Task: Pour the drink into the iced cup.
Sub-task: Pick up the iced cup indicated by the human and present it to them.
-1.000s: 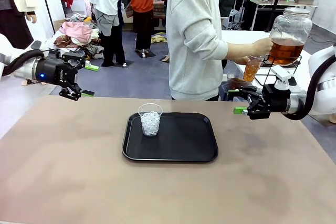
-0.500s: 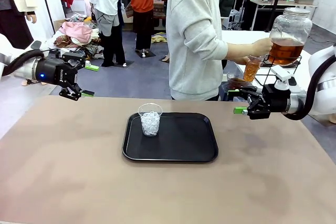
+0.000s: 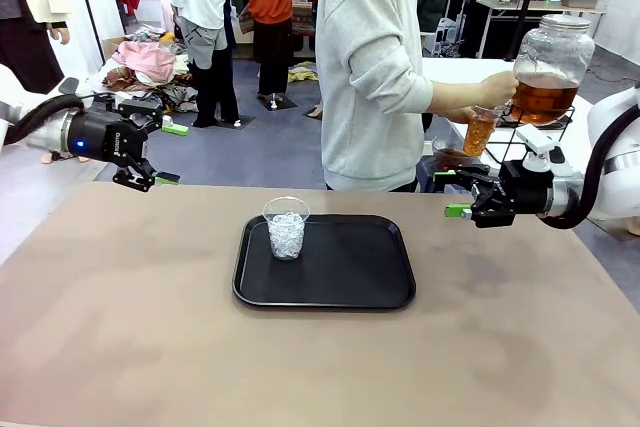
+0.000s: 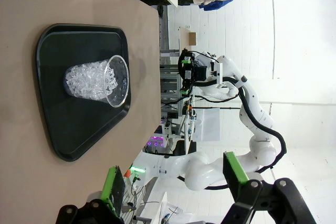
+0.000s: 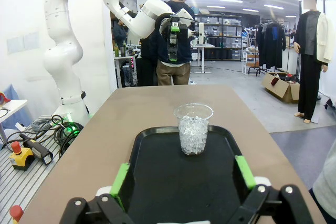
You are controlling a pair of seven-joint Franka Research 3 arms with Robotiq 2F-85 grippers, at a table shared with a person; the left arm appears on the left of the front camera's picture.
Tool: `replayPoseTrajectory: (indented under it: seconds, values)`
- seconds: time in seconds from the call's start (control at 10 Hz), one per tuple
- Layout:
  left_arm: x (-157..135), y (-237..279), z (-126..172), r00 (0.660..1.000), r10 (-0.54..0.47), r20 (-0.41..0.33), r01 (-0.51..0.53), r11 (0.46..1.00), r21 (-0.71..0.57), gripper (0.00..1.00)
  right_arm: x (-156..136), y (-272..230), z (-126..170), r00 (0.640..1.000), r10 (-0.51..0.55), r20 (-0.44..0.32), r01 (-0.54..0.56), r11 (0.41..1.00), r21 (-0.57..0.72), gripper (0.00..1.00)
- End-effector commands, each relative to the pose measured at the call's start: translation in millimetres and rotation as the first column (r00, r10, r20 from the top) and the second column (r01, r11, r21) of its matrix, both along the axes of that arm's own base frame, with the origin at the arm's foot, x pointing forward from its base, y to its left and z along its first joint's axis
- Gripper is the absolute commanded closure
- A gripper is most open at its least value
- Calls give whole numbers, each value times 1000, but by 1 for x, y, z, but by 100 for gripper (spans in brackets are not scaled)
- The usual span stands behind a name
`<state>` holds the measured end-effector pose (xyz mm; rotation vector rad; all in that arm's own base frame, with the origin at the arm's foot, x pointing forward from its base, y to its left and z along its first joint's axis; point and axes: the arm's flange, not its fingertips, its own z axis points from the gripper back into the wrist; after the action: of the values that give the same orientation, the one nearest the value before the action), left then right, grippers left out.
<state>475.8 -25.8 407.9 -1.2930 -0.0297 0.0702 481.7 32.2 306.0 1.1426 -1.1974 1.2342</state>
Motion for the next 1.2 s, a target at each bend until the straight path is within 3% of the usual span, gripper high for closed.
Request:
replayPoseTrajectory:
  seconds: [0.0, 1.1]
  values:
    - [-1, 0, 1, 1000, 0, 1, 0, 1000, -2, 0, 4, 2, 3, 1000, 3, -4, -3, 1000, -6, 0]
    - [-1, 0, 1, 1000, 0, 1, 0, 1000, -2, 0, 4, 2, 3, 1000, 3, -4, -3, 1000, -6, 0]
